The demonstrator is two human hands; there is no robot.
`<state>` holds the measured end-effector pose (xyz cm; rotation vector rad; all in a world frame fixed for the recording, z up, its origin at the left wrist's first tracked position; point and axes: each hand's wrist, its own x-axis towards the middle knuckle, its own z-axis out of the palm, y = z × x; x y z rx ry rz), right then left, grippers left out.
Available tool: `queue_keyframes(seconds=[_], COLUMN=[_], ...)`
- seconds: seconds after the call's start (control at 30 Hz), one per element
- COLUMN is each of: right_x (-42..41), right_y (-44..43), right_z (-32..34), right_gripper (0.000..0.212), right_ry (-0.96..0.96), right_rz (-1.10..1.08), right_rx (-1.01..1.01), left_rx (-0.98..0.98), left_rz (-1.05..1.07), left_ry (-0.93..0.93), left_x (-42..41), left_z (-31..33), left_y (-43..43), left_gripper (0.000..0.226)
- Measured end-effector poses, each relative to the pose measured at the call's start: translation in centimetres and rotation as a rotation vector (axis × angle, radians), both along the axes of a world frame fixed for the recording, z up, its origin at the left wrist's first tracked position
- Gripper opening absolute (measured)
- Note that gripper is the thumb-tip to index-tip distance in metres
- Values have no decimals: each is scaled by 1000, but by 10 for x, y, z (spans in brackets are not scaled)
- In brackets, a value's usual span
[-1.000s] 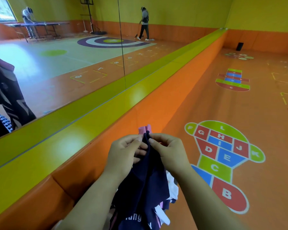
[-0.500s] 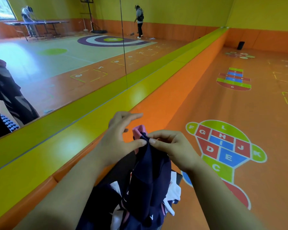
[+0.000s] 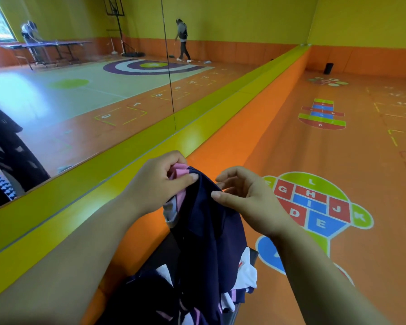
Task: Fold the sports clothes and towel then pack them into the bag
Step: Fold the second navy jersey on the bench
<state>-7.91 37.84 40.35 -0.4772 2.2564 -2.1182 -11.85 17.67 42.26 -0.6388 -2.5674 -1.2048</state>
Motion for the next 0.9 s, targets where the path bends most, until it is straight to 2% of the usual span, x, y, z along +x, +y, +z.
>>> queue_keyframes(seconds=[0.07,0.2,0.27,0.43,0.57,0.63,0.8,0.9], right_x=[1,0,-3,3,10,12,8,5], right_y=[-2,0,4,5,-2,-9,-23,-22], right_z=[-3,-7,-9,2,7,7,-3,-7], right_gripper=[25,30,28,26,58,64,23,20], right_ry=[82,380,464,379,310,293,268,180], right_rz=[-60,-251,-289,-303,-278,-266,-387,-409], right_rx=[79,479,616,596,719,734,774,721], left_rx=[-7,-27,-52,-120,-125,-106,-87,-53], left_rz=[20,31,29,12,-11,-16,-3,24], left_ry=[31,79,104,182,199,203,194,204], left_x=[-1,-2,-2,-4,-2,0,5,7], left_z=[8,30,40,62,74,78,86,91], left_y=[1,4,4,1,0,-1,-7,-13], left_gripper=[22,25,23,23,26,26,23,23])
